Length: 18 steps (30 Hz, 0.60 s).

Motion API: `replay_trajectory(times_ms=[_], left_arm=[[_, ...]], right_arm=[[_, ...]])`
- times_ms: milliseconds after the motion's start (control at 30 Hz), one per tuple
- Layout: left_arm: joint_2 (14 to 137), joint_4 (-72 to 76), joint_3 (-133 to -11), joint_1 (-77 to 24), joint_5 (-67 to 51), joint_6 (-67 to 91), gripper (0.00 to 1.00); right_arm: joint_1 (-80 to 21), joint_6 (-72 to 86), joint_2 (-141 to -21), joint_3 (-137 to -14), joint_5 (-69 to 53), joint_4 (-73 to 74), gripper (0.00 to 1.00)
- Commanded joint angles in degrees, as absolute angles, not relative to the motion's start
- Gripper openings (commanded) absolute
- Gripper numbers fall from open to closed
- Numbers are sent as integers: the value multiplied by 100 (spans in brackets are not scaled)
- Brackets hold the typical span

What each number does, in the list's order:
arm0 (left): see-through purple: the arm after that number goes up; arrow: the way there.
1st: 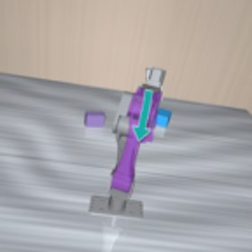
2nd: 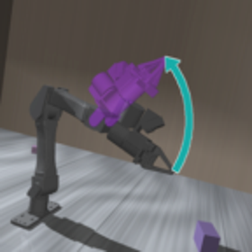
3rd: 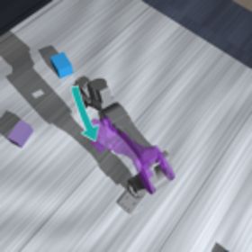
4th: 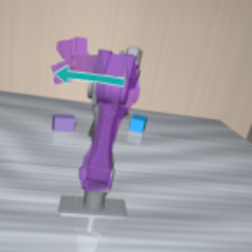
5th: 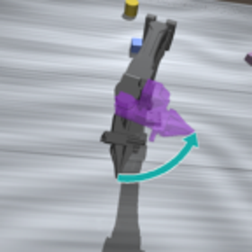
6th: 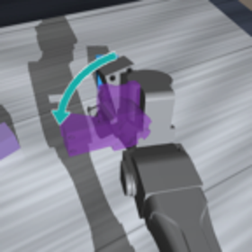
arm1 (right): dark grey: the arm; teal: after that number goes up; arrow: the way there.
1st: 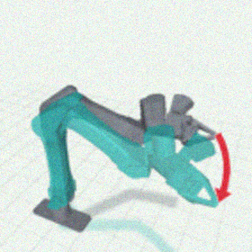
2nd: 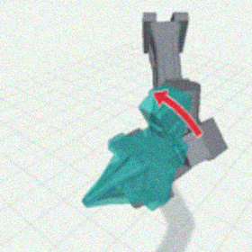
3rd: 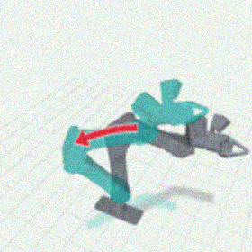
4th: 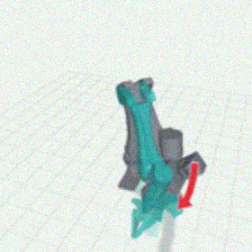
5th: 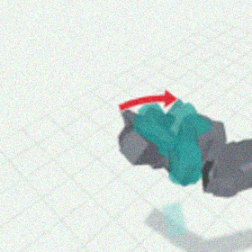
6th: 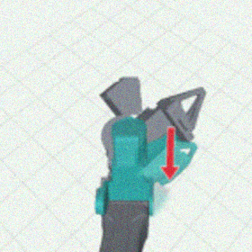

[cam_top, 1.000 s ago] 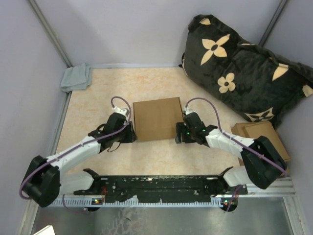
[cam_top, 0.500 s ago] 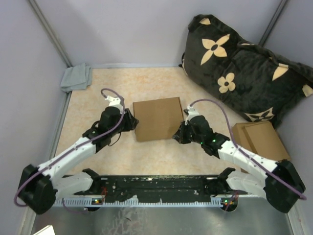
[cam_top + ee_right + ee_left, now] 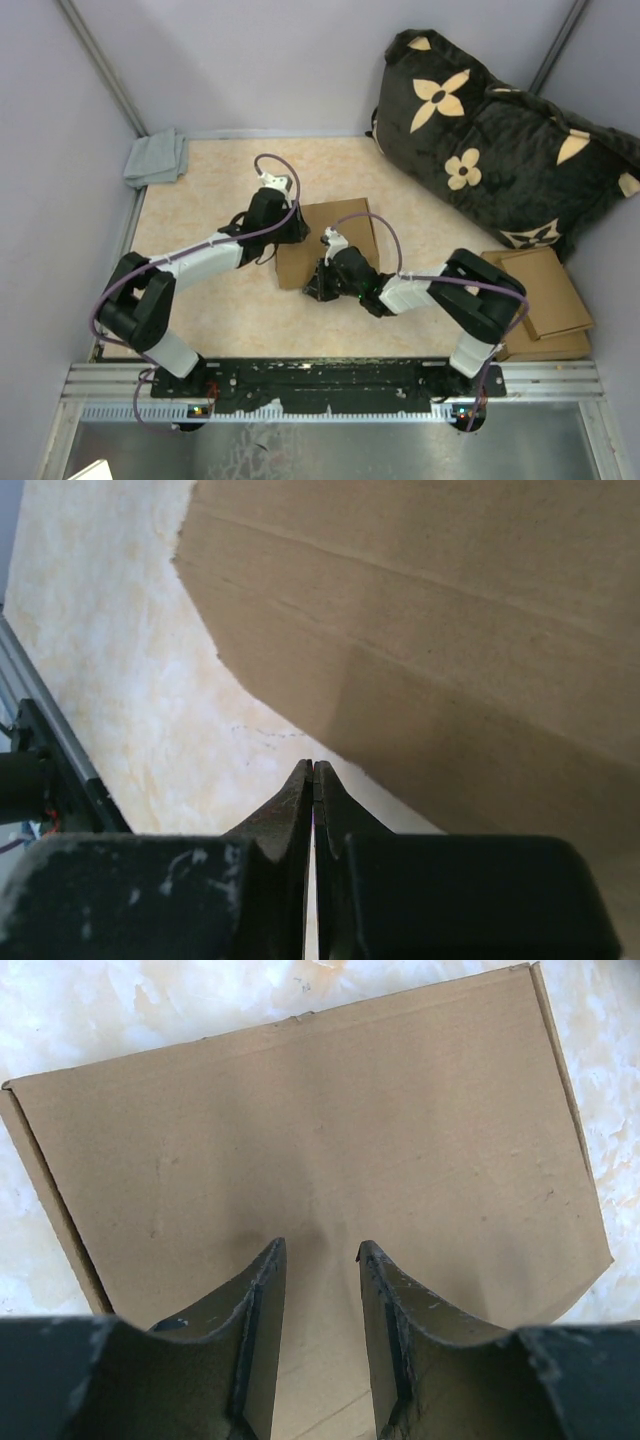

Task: Fold the paper box

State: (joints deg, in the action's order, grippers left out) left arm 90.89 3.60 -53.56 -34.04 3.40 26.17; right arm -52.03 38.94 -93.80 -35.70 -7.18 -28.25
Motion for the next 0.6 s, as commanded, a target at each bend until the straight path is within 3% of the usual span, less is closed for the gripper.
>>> replay_trajectory(times_ms=[0, 300, 400, 567], left_arm=[[9251, 328, -5415, -3428, 204, 2452, 42], [9784, 214, -5210, -3443, -404, 2547, 39], [9872, 275, -5039, -3466, -613, 2540, 32], [9773, 289, -4762, -3533, -705, 2559, 30]], right_arm=[[-5408, 3936, -9918, -3797, -320, -4315, 0], [-5511, 3767, -10476, -3887, 1222, -5151, 0], [-5511, 3742, -10797, -3949, 1662, -5787, 0], [-5511, 3771, -11289, -3933, 2075, -6854, 0]])
